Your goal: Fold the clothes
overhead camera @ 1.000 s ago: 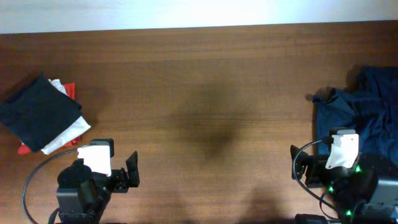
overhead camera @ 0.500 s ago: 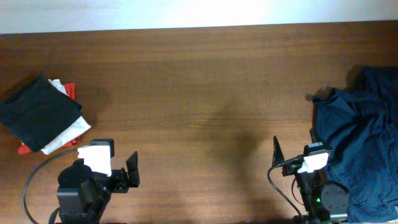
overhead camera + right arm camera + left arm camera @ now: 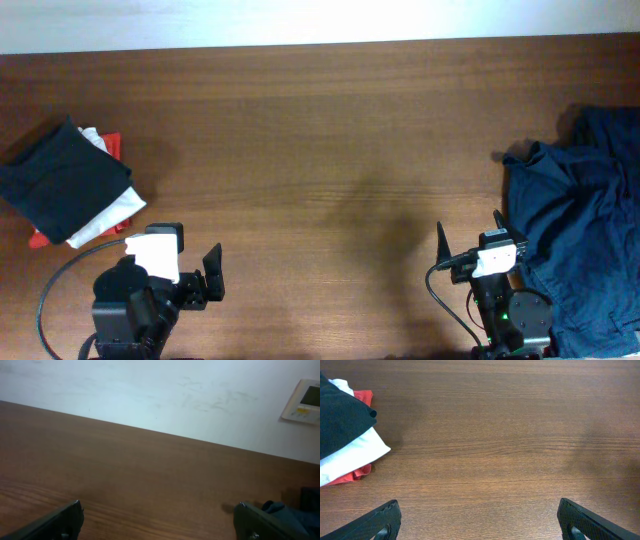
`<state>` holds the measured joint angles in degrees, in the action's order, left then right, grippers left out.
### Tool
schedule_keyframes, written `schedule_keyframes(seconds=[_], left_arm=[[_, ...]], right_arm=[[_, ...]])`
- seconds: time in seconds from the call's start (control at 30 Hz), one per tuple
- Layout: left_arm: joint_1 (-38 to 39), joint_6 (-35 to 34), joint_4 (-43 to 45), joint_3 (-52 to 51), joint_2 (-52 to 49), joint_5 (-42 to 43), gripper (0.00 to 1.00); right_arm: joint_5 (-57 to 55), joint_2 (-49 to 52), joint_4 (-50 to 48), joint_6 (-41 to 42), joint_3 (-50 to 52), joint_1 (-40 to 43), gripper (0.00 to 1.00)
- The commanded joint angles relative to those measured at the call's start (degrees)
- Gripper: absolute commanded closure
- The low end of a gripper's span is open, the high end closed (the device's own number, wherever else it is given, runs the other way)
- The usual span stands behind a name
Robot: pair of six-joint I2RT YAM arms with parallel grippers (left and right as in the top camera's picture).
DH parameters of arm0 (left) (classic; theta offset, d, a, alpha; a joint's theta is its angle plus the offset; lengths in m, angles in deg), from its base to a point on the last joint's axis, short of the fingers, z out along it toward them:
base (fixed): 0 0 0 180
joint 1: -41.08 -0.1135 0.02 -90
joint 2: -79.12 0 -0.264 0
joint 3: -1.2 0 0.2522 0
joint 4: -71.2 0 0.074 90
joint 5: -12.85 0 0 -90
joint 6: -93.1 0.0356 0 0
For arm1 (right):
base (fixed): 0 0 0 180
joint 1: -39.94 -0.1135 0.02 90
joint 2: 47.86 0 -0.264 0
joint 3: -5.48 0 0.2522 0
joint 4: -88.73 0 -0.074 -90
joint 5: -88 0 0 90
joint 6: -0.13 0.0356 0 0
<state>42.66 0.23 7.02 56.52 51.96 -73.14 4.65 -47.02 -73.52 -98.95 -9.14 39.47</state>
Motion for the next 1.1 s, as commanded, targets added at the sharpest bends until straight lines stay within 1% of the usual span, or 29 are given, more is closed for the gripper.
schedule_keyframes(seconds=[0.0, 0.3, 0.4, 0.47, 0.53, 0.6, 0.7, 0.73, 0.87, 0.9, 0.93, 0.97, 1.07], left_arm=[[0.13, -0.52, -0.02, -0.17, 0.28, -0.42, 0.01], [0.13, -0.52, 0.0, -0.17, 0.31, -0.42, 0.01], [0.13, -0.5, -0.79, -0.44, 2.93, -0.42, 0.01], [0.13, 0.09, -3.15, -1.73, 5.66, -1.09, 0.01], [0.13, 0.11, -1.49, -5.6, 9.25, -1.97, 0.01], [0.13, 0.09, 6.95, -14.58, 15.47, -1.92, 0.01], [0.13, 0.09, 20.04, -24.87, 21.81, -1.92, 0.01], [0.13, 0.07, 26.47, -29.42, 24.26, -1.88, 0.01], [0.13, 0.11, 46.71, -40.04, 26.88, -2.62, 0.01], [0.07, 0.13, 47.95, -41.05, 26.88, -3.5, 0.01], [0.09, 0.11, 47.15, -41.05, 26.88, -5.35, 0.01], [0.09, 0.09, 45.42, -41.05, 26.88, -5.31, 0.01], [0.09, 0.07, 45.66, -41.03, 26.86, -4.7, 0.01]], right_arm=[[-0.94, -0.63, 0.02, -0.13, 0.55, -0.33, 0.01], [-0.94, -0.63, 0.02, -0.13, 0.55, -0.33, 0.01], [-0.94, -0.63, 0.02, -0.13, 0.55, -0.33, 0.01], [-0.94, -0.63, 0.02, -0.13, 0.55, -0.33, 0.01], [-0.94, -0.63, 0.02, -0.13, 0.55, -0.33, 0.01], [-0.94, -0.63, 0.02, -0.13, 0.55, -0.33, 0.02], [-0.94, -0.63, 0.02, -0.13, 0.55, -0.33, 0.01], [-0.94, -0.63, 0.0, -0.13, 0.55, -0.33, 0.01], [-0.94, -0.63, 0.02, -0.11, 0.55, -0.33, 0.02], [-0.94, -0.63, 0.02, -0.13, 0.55, -0.33, 0.01], [-0.94, -0.63, 0.02, -0.13, 0.55, -0.33, 0.01], [-0.94, -0.63, 0.02, -0.13, 0.55, -0.33, 0.01], [-0.94, -0.66, 0.02, -0.13, 0.55, -0.33, 0.01]])
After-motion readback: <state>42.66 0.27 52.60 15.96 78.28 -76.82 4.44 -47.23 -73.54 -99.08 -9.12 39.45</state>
